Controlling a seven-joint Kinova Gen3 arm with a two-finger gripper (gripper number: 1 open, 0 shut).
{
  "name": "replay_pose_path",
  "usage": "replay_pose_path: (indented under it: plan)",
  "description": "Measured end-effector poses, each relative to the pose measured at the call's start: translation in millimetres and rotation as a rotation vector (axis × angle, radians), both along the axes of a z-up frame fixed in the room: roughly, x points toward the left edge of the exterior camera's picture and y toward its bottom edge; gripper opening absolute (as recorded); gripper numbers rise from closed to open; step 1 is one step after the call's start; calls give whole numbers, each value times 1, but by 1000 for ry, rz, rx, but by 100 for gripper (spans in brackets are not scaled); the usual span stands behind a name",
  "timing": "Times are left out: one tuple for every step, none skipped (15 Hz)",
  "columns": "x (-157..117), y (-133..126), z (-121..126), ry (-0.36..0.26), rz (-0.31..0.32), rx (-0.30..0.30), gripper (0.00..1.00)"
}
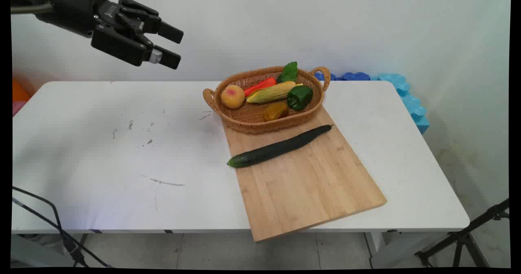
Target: Pick up the potato from the vegetable basket
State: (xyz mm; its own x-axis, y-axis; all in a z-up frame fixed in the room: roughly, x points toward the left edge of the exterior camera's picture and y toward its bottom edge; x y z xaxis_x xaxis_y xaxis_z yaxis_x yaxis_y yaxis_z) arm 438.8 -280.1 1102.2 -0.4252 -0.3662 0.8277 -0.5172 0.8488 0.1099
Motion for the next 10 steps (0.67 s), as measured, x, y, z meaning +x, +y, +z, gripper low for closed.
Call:
replay_pose_path:
  plan:
    - [0, 0, -1, 4, -4, 11, 100]
    - [0, -2, -3, 10, -6, 23, 100]
    - [0, -3, -4, 13, -7, 30, 100]
    - [0, -4, -5, 17, -7, 36, 100]
    - [0, -4, -6, 23, -4, 48, 100]
    - [0, -5, -6, 26, -2, 55, 100]
    - [1, -6, -7, 33, 4, 66, 100]
    - [1, -6, -7, 42, 11, 79, 100]
    - [0, -6, -7, 50, 17, 91, 100]
    - [0, -6, -8, 56, 22, 101, 100]
